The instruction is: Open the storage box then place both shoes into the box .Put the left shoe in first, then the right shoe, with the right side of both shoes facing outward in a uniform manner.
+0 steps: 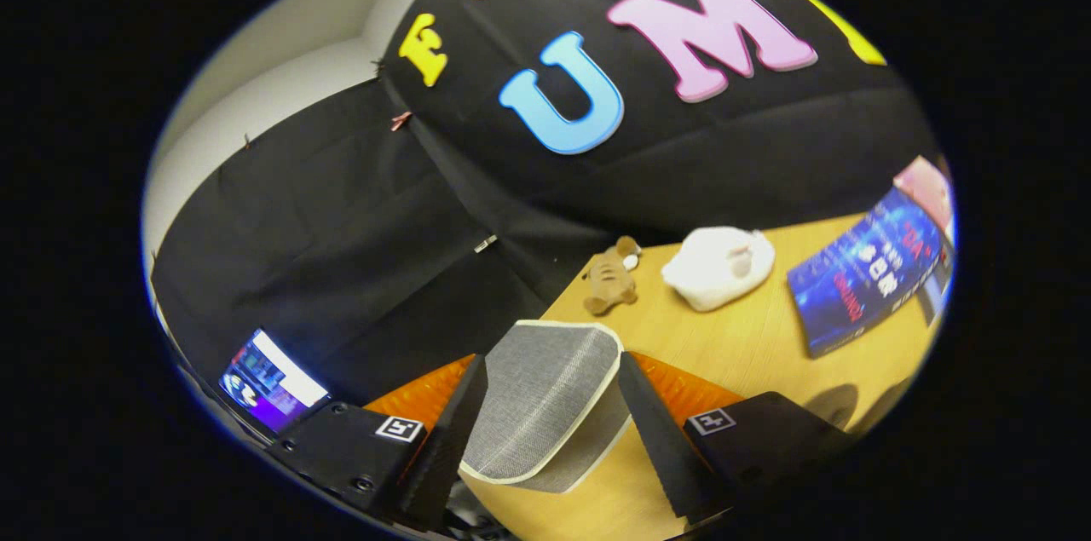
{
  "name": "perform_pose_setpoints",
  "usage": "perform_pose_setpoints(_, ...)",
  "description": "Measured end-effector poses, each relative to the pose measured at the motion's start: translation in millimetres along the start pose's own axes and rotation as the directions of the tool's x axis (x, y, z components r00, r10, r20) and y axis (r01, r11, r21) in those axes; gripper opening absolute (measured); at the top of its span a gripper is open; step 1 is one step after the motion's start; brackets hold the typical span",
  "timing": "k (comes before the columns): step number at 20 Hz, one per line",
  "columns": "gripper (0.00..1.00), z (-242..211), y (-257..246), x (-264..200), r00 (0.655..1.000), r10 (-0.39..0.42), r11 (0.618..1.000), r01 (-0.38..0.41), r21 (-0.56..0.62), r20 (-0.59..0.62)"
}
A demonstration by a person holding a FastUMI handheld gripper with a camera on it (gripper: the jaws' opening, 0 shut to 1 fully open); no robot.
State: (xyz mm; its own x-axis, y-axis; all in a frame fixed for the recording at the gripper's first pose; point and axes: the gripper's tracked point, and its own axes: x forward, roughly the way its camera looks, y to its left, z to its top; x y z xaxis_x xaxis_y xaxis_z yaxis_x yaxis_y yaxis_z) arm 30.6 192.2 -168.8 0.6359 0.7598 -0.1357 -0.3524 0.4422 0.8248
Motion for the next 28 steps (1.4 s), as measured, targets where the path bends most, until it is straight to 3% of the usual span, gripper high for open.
perform_pose_setpoints(3, 0.96, -35, -19, 22, 0.991, 0.075, 0.986, -0.058, 0.155, -0.107)
perform_pose_setpoints(8, 0.96, -88, -21, 53, 0.942, 0.244, 0.907, -0.138, 0.397, -0.229)
perform_pose_setpoints(12, 0.95, -97, -6, 66, 0.900, 0.389, 0.791, -0.219, 0.571, -0.195)
perform_pose_setpoints(16, 0.95, -116, -2, 82, 0.868, 0.464, 0.713, -0.247, 0.657, -0.178)
perform_pose_setpoints(19, 0.82, -112, -1, 75, 0.852, 0.506, 0.662, -0.283, 0.694, -0.135)
perform_pose_setpoints(21, 0.69, -114, 2, 75, 0.844, 0.519, 0.651, -0.290, 0.702, -0.133)
perform_pose_setpoints(22, 0.69, -117, -1, 77, 0.849, 0.507, 0.663, -0.275, 0.696, -0.147)
perform_pose_setpoints(23, 0.43, -119, -1, 77, 0.850, 0.504, 0.662, -0.269, 0.700, -0.150)
perform_pose_setpoints(24, 0.44, -117, -2, 77, 0.850, 0.506, 0.663, -0.274, 0.697, -0.147)
perform_pose_setpoints(26, 0.23, -101, 2, 68, 0.854, 0.512, 0.649, -0.319, 0.690, -0.088)
perform_pose_setpoints(27, 0.07, -99, 3, 67, 0.861, 0.500, 0.672, -0.323, 0.667, -0.088)
perform_pose_setpoints(28, 0.06, -100, 4, 66, 0.865, 0.492, 0.688, -0.318, 0.652, -0.098)
